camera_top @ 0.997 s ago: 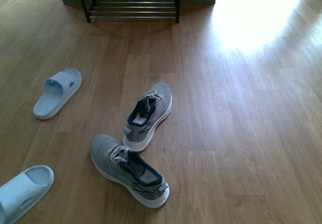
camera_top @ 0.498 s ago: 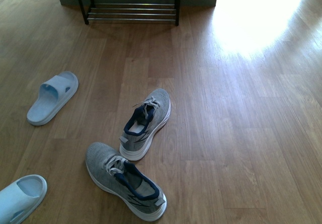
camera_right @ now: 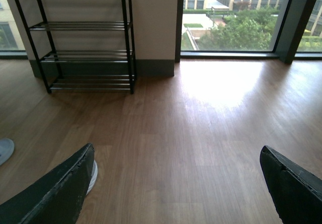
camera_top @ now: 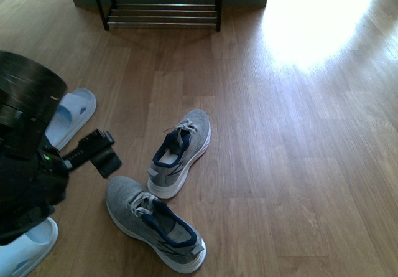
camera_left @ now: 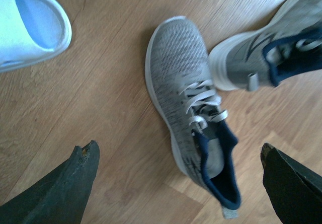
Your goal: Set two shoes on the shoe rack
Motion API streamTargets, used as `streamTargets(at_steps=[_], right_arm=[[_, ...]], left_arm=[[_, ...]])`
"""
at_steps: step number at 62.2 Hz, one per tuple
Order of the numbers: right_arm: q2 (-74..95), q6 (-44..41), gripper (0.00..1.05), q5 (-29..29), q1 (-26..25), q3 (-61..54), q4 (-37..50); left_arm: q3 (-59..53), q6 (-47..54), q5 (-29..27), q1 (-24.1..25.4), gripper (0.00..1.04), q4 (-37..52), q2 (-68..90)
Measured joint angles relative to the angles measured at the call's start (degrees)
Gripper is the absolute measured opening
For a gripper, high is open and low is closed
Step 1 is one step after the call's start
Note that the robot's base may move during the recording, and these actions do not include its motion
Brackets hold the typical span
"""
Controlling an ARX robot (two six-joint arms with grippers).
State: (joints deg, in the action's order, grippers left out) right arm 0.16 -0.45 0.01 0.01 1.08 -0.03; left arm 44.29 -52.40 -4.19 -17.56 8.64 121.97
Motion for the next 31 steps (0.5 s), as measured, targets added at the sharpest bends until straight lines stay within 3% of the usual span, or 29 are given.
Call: streamTargets(at_steps=[31], right_arm=[[0.0,0.0,0.96,0.0,0.0,0.0,0.0]], left_arm=[[15.91,2.34,8.31,0.72,0.95,-8.07,17.31]])
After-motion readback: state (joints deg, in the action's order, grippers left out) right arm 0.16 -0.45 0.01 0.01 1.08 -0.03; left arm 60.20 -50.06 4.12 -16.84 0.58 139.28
